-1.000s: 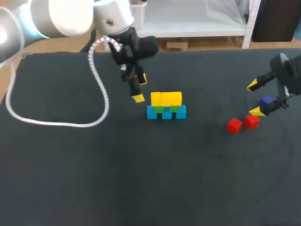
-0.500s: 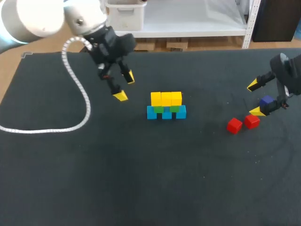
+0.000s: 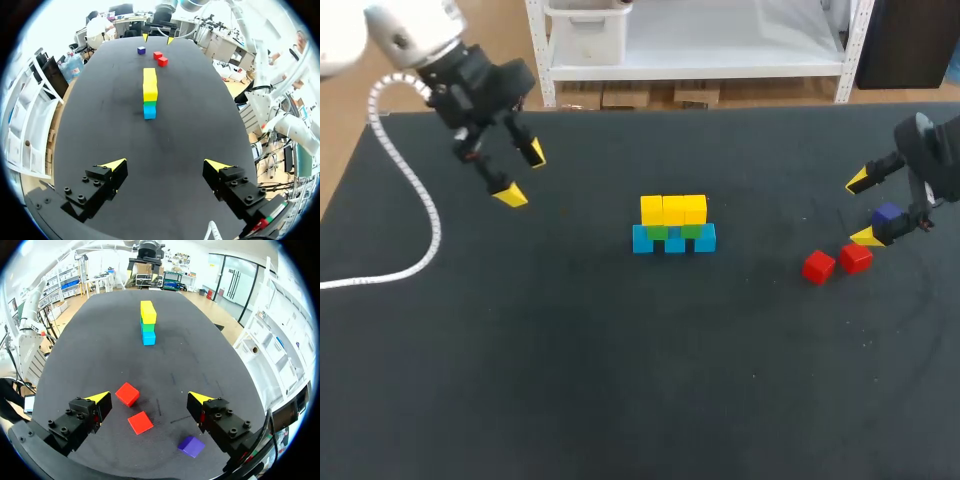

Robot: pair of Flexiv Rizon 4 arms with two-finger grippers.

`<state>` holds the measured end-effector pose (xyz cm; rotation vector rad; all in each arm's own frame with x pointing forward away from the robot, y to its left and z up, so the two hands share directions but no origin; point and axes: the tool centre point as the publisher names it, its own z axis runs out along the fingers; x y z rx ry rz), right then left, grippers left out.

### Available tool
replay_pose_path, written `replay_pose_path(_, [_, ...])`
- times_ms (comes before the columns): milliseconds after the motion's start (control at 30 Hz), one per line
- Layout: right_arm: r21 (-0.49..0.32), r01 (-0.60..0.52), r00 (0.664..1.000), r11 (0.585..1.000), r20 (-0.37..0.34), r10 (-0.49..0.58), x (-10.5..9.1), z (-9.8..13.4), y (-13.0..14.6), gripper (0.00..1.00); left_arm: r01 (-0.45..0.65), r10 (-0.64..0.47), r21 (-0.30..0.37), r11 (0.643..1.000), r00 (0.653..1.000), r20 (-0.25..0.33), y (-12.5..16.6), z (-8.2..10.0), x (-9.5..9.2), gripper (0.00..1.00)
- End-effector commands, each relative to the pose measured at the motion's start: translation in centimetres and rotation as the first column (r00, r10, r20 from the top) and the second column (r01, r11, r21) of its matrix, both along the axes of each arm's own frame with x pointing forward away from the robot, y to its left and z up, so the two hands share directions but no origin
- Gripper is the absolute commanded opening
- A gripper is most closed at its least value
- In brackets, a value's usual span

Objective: Place the blue cubes, place green cubes on the blue cubes, place the yellow cubes on the green cubes, then place the red cubes on the yellow cubes, and place purple cube on the red cubes.

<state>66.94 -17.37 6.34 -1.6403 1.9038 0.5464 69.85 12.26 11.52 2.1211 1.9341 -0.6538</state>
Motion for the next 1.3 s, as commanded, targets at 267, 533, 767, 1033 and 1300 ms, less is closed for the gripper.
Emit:
replay_pose_path(267, [0.002,0.0,1.0,1.0,0.001,0.0,0.0,0.0,0.0,1.0,0.034,-0.033,-0.049,0.998,0.999,0.006,3.0,-0.1,-0.4,1.0])
replay_pose_path(533, [0.002,0.0,1.0,1.0,0.001,0.0,0.0,0.0,0.0,1.0,0.05,-0.049,-0.058,0.997,0.999,0.013,3.5,-0.3,0.4,1.0])
replay_pose_path(767, [0.002,0.0,1.0,1.0,0.001,0.0,0.0,0.0,0.0,1.0,0.034,-0.031,-0.076,0.997,0.999,0.034,3.0,0.6,0.9,1.0])
replay_pose_path(1033, [0.002,0.0,1.0,1.0,0.001,0.0,0.0,0.0,0.0,1.0,0.035,-0.032,-0.087,0.996,0.999,0.044,2.4,1.1,1.0,1.0])
replay_pose_path(1300, [0.002,0.0,1.0,1.0,0.001,0.0,0.0,0.0,0.0,1.0,0.035,-0.032,-0.087,0.996,0.999,0.044,2.4,1.1,1.0,1.0])
